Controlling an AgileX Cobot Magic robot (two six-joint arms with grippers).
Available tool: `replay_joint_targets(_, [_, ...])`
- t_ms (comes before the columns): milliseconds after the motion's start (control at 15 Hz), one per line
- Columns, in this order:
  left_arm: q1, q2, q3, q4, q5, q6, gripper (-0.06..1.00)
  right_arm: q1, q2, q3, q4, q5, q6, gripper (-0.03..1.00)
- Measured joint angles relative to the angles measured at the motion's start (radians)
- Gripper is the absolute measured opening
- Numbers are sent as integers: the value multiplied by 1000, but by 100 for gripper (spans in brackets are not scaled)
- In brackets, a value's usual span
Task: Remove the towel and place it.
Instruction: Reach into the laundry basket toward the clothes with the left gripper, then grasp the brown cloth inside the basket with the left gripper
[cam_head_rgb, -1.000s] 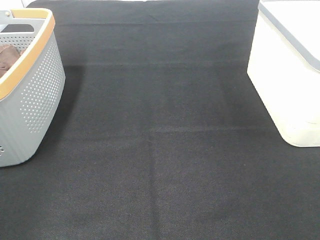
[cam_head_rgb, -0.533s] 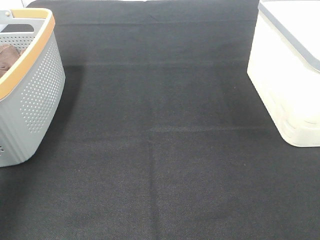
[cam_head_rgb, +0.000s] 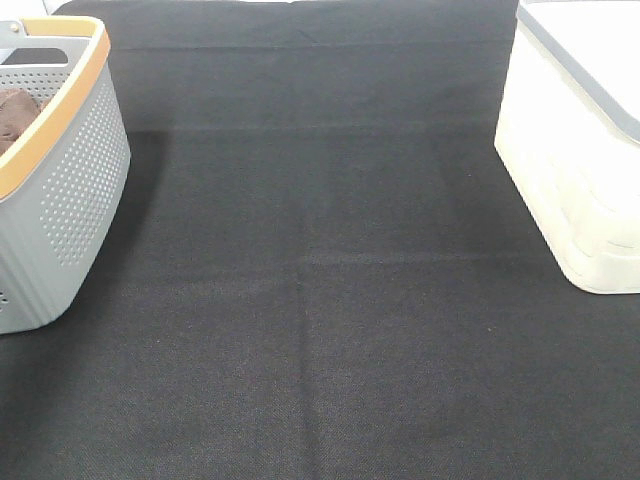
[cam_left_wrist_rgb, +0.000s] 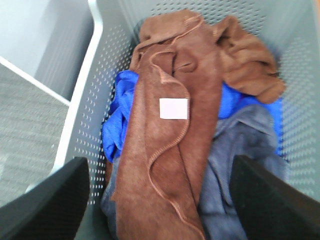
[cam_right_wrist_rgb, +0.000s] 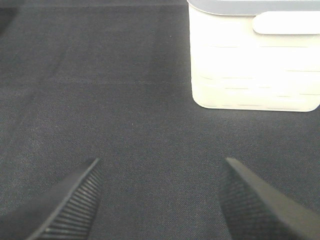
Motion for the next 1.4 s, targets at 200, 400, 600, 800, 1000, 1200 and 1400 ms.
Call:
replay_joint_targets(200, [0, 149, -100, 16, 15, -53, 74, 0, 0, 0, 0, 0, 0, 64])
replay_joint_targets(400, [28, 288, -207, 11, 75, -130, 74, 0, 0, 0, 0, 0, 0, 64])
replay_joint_targets(600, [107, 422, -320, -79, 156, -148, 74, 0, 0, 0, 0, 0, 0, 64])
replay_joint_targets(800, [135, 496, -398, -161, 162, -148, 74, 0, 0, 0, 0, 0, 0, 64])
replay_joint_targets(1000, [135, 567, -480, -209, 167, -148, 74, 0, 0, 0, 0, 0, 0, 64])
replay_joint_targets(1200, [135, 627, -535, -223, 189, -148, 74, 0, 0, 0, 0, 0, 0, 64])
replay_joint_targets(1400, [135, 665, -562, -223, 193, -148, 74, 0, 0, 0, 0, 0, 0, 64])
